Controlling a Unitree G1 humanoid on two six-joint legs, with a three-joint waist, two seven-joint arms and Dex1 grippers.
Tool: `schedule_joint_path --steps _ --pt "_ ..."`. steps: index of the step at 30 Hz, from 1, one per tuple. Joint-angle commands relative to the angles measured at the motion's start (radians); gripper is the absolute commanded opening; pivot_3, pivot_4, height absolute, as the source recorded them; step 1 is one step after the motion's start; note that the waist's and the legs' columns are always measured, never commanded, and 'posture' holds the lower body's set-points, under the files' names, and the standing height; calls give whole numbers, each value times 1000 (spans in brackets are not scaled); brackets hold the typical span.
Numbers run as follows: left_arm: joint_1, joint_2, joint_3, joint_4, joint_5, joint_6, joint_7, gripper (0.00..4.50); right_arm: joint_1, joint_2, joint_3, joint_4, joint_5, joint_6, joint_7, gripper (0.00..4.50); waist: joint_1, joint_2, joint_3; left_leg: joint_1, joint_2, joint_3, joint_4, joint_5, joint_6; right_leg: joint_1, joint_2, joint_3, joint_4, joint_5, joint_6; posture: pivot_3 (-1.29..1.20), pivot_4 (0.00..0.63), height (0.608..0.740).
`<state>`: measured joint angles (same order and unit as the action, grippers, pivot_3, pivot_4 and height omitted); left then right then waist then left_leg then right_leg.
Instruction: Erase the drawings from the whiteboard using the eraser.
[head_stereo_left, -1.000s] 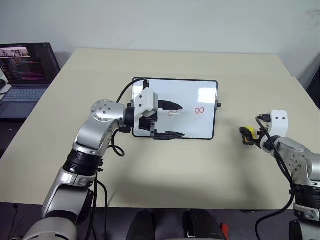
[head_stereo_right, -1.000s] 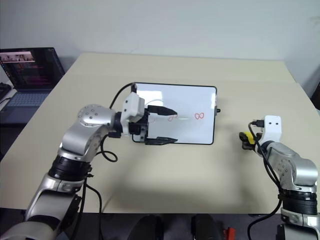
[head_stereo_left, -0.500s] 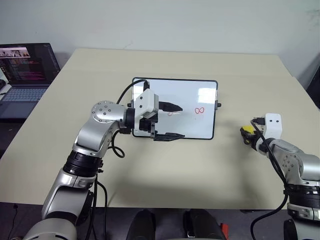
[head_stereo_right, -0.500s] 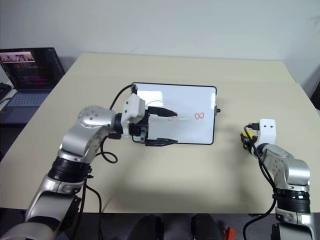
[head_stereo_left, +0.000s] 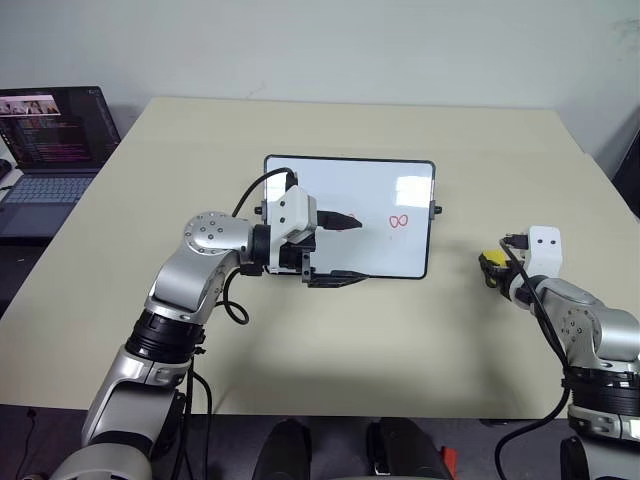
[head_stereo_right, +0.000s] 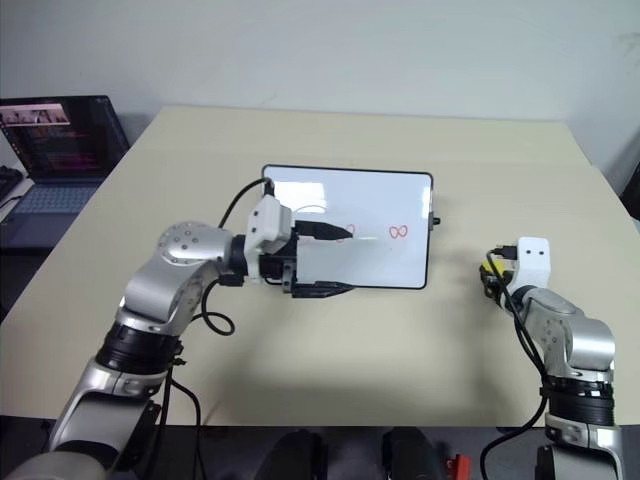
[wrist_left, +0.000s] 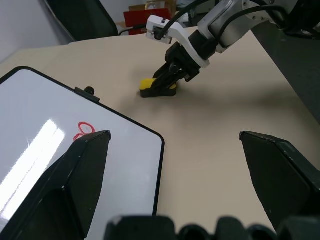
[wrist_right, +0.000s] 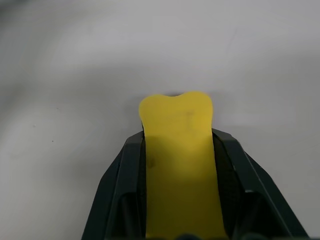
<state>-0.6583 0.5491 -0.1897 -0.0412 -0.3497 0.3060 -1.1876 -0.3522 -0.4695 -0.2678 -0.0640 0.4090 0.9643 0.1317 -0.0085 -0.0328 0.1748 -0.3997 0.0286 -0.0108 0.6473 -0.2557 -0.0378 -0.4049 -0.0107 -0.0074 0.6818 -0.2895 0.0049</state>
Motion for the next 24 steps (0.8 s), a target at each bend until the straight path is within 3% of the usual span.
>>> schedule_joint_path --steps 1,17,24 --pt "0 8 24 -35 -10 5 11 4500 -20 2 -19 -16 -4 -18 9 1395 0 0 0 0 0 0 0 0 0 0 0 0 0 0 0 0 150 740" --pt "0 10 23 -33 -12 11 17 4500 -25 11 -19 -10 -35 -69 35 1395 0 0 0 0 0 0 0 0 0 0 0 0 0 0 0 0 150 740" --pt "-8 9 20 -23 -10 7 12 4500 -27 7 -8 -4 -47 -78 43 3770 0 0 0 0 0 0 0 0 0 0 0 0 0 0 0 0 150 740"
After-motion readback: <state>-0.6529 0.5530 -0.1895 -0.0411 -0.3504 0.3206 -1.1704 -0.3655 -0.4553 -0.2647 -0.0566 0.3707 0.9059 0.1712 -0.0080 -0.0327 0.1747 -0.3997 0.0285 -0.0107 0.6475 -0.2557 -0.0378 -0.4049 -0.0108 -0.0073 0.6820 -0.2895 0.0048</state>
